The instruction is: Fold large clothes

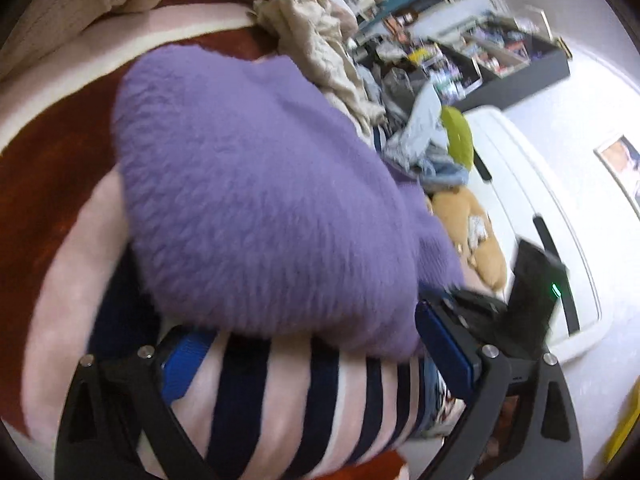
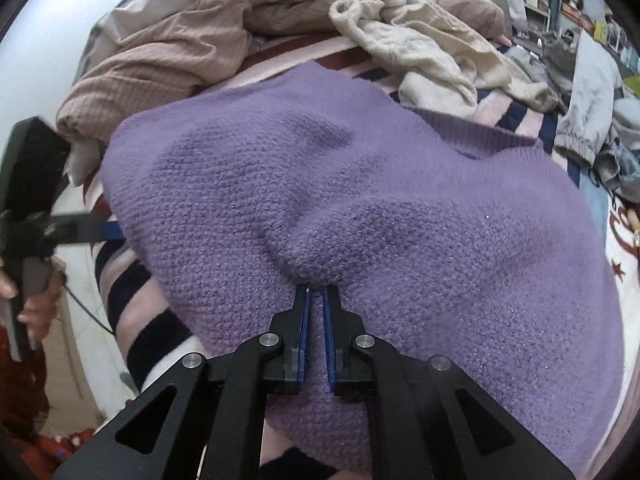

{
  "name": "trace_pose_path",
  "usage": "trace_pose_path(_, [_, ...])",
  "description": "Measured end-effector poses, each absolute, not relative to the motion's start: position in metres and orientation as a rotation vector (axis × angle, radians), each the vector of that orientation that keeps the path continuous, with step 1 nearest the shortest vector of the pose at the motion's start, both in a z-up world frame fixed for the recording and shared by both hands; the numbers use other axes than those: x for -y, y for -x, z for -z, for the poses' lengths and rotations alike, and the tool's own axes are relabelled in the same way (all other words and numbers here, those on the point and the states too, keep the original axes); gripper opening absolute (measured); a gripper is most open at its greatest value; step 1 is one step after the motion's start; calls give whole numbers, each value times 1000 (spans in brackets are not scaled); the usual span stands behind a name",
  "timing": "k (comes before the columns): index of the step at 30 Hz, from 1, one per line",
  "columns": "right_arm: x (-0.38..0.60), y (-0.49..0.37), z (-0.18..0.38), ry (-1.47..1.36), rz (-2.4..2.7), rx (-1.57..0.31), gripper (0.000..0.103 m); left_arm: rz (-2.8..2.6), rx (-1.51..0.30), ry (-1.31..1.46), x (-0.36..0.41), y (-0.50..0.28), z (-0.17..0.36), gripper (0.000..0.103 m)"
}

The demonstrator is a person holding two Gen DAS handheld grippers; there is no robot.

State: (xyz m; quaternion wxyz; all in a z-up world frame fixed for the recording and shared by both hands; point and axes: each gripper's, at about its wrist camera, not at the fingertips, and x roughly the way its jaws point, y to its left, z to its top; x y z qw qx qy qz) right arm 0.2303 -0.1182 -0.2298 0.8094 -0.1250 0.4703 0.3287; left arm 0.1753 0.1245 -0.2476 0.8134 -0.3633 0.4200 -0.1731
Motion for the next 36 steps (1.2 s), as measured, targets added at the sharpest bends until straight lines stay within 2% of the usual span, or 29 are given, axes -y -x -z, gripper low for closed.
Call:
trace_pose_path(6, [101,-207,207,265,-846,-947,5,270,-858,826,-121,-203,257,96])
trace_pose_path(8, [94,-205,212,298,-846,-961,5,260,-843,797,-118,-207,252,86])
trace_pose_path(9, [91,-205,216,305,-845,-968,4,258,-835,780,-116,-208,249,76])
trace_pose_path(11, [86,-209,223,321,-832,-973,3,260,-816,737,-111,-211,240,64])
trace_pose_path(12, [86,-210,227,320,-824,-979,3,270,-801,718,-108,-210,234,55])
trace_pose_path(16, [88,-219,246,273,-815,-1031,3,317,-746,602,-86,-213,205,47])
trace_pose_path(22, [131,-213,218,143,-820,-960,3,318,-646,303,-31,-209,160,44])
trace_pose_path(27, [232,-205,181,28,-668,-863,4,436,-612,50,37,-211,136,44])
trace_pose_path(36, [380,-183,158,-138,-424,-796,6,709,-699,-125,163,-211,161,45])
